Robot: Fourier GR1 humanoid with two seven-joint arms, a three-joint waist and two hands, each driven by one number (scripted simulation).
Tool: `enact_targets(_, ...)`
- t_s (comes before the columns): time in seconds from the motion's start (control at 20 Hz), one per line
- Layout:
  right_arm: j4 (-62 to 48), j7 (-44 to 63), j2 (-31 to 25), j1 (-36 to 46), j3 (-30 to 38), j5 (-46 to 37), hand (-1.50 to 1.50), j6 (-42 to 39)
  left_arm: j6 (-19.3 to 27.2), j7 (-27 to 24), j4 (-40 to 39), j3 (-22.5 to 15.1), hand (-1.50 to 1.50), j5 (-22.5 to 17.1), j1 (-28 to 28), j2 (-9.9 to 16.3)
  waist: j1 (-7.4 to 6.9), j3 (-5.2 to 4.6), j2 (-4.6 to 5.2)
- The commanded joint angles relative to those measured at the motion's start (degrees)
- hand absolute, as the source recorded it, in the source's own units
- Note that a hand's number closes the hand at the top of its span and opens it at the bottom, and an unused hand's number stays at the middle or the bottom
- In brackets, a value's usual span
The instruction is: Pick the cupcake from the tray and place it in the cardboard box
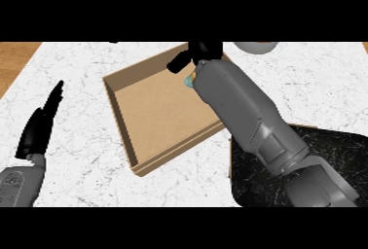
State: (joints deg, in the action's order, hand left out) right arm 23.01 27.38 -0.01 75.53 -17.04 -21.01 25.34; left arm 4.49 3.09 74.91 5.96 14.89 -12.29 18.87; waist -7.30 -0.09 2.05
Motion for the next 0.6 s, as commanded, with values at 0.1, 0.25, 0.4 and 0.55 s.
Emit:
enact_targets(0.1,0.2,-7.3,0.0,0.0,0.1,3.9,-1.5,8.2,-0.2,0.4,0.5,-0.1,0.0,0.1,0.6,0.0,-0.02,0.04,-0.29)
enact_targets(0.25,0.4,-10.7,0.0,2.4,3.7,5.3,-1.5,11.3,1.1,0.3,-0.8,0.5,0.0,0.6,1.3,-0.6,2.37,0.06,-0.66)
enact_targets(0.4,0.5,-15.3,0.0,1.4,7.7,7.7,-1.5,15.9,0.8,-0.2,-1.7,2.2,0.0,0.0,-0.4,1.0,3.57,0.07,-0.6)
enact_targets(0.55,1.1,-17.6,0.0,1.0,9.2,10.1,-1.5,15.5,-0.3,2.6,1.3,2.4,0.0,-0.8,1.9,1.2,4.53,0.1,-1.39)
